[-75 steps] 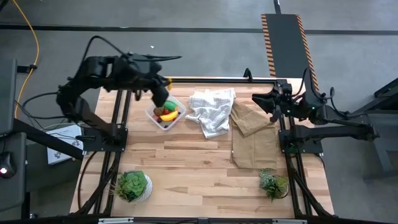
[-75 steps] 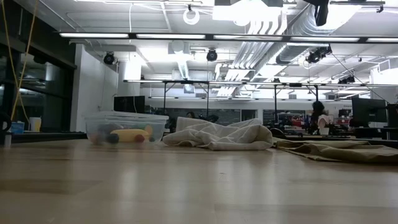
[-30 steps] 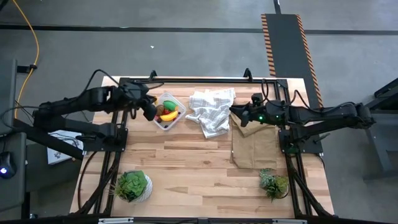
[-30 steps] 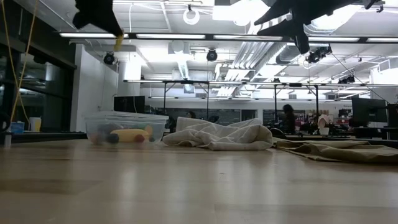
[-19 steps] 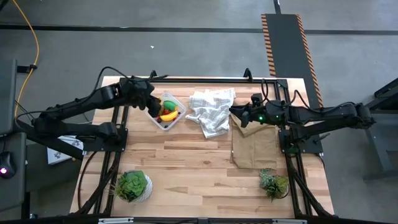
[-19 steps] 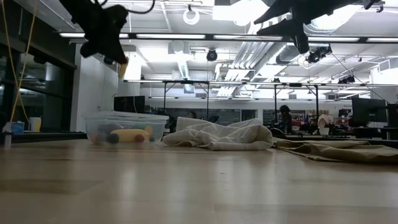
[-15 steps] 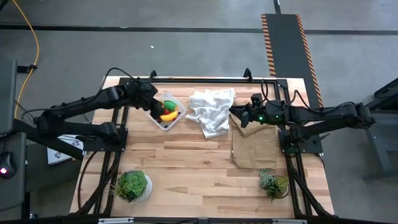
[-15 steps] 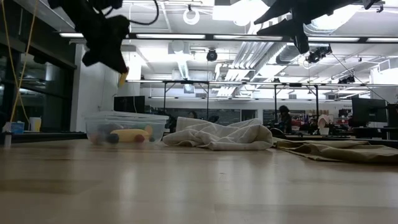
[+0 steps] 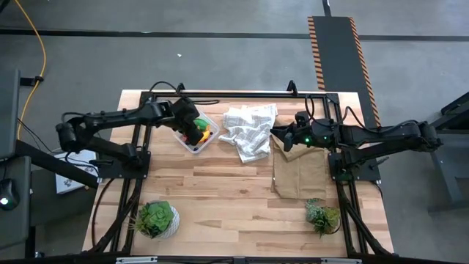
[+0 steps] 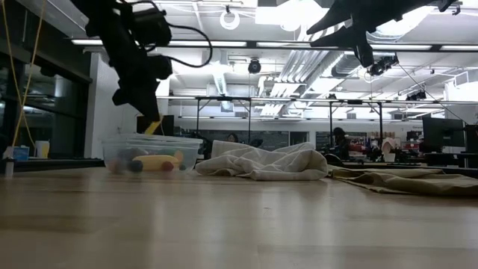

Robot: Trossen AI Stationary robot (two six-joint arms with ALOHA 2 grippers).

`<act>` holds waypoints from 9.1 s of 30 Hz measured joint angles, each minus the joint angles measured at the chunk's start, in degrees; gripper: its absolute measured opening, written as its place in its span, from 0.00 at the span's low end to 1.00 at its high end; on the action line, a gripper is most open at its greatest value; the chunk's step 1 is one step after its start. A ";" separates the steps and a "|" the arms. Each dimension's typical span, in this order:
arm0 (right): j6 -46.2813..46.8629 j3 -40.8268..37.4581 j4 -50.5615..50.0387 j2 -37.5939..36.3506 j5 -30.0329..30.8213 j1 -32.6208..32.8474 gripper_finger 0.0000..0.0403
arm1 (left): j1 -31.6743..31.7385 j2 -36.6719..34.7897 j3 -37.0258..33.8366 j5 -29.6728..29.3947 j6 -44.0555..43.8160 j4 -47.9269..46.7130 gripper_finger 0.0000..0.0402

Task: Pick and placing Produce into tupperware
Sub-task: Put the yellow corn into the transparent bin, then return to Home Position

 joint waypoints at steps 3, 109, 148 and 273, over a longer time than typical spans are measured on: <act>0.00 -0.01 0.00 0.00 0.00 0.00 0.26 | -0.04 1.97 0.00 0.48 0.04 0.87 0.05; -18.43 -0.07 12.79 -19.43 -5.38 14.12 0.00 | -37.40 -54.80 -26.34 -1.32 -7.34 44.67 0.00; -13.45 -0.07 6.13 -19.45 -3.82 14.14 0.00 | -41.31 -71.34 -46.71 -5.07 5.74 55.17 0.00; -40.32 -37.99 2.22 -52.64 -20.18 -4.05 0.00 | -41.33 -70.36 -46.64 -1.73 5.99 37.08 0.00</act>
